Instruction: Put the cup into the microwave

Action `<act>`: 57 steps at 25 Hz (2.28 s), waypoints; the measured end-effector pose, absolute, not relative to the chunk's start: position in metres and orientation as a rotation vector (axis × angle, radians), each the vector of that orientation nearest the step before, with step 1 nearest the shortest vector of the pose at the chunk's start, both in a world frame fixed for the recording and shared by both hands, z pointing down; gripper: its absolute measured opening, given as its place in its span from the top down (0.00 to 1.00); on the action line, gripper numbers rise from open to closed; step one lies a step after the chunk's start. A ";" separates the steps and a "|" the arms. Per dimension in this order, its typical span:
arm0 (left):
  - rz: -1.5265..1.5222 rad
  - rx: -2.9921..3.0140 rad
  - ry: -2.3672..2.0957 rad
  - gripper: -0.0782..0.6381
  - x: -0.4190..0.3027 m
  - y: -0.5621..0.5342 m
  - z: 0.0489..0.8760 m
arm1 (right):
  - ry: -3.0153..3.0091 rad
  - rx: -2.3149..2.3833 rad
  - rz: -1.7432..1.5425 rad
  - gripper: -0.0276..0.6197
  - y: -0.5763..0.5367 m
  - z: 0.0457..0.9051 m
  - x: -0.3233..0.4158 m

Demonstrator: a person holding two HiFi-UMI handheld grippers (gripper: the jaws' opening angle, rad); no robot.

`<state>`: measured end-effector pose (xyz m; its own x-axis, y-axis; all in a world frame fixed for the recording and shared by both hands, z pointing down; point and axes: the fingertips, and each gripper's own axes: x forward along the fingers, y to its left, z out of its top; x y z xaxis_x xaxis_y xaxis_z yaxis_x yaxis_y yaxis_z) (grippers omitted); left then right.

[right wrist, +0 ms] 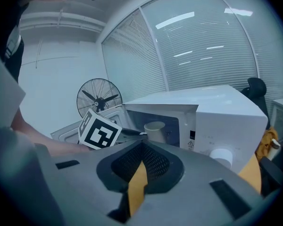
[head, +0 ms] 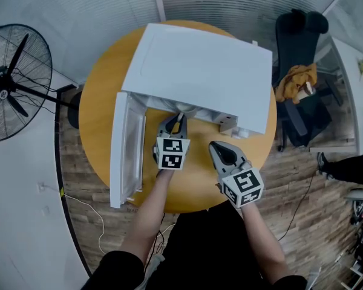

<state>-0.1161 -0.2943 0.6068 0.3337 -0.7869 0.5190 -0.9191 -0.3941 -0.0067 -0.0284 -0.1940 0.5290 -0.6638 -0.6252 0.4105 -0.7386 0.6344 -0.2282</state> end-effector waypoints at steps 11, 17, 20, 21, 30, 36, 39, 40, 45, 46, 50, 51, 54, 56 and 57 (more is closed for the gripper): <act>0.656 2.312 -1.560 0.84 -0.121 -0.323 0.617 | -2.556 1.077 0.560 0.94 -0.193 0.534 -0.034; 0.646 2.331 -1.572 0.84 -0.121 -0.337 0.621 | -2.555 1.060 0.553 0.94 -0.191 0.535 -0.036; 0.646 2.343 -1.576 0.84 -0.121 -0.344 0.623 | -2.552 1.065 0.555 0.94 -0.192 0.535 -0.036; 0.649 2.345 -1.579 0.84 -0.121 -0.346 0.623 | -2.549 1.068 0.557 0.94 -0.193 0.535 -0.035; 0.692 2.386 -1.586 0.83 -0.119 -0.369 0.625 | -2.535 1.066 0.558 0.94 -0.195 0.538 -0.034; 0.729 2.408 -1.591 0.83 -0.117 -0.381 0.625 | -2.529 1.065 0.560 0.94 -0.193 0.540 -0.034; 0.743 2.416 -1.587 0.83 -0.117 -0.385 0.625 | -2.528 1.066 0.564 0.94 -0.192 0.540 -0.035; 0.744 2.419 -1.587 0.83 -0.117 -0.386 0.625 | -2.526 1.066 0.564 0.94 -0.191 0.540 -0.035; 0.762 2.429 -1.578 0.83 -0.116 -0.386 0.626 | -2.509 1.074 0.555 0.94 -0.188 0.541 -0.033; 0.776 2.428 -1.572 0.83 -0.116 -0.386 0.628 | -2.507 1.078 0.556 0.94 -0.188 0.541 -0.033; 0.801 2.423 -1.570 0.81 -0.117 -0.382 0.631 | -2.500 1.095 0.553 0.94 -0.184 0.539 -0.031; 0.802 2.420 -1.573 0.81 -0.117 -0.381 0.631 | -2.499 1.099 0.552 0.94 -0.183 0.538 -0.030; 0.786 2.398 -1.581 0.79 -0.120 -0.375 0.629 | -2.494 1.117 0.549 0.94 -0.180 0.537 -0.030; 0.760 2.390 -1.588 0.79 -0.122 -0.368 0.625 | -2.490 1.128 0.544 0.94 -0.177 0.536 -0.031; 0.754 2.390 -1.588 0.79 -0.123 -0.364 0.623 | -2.490 1.134 0.542 0.94 -0.176 0.535 -0.032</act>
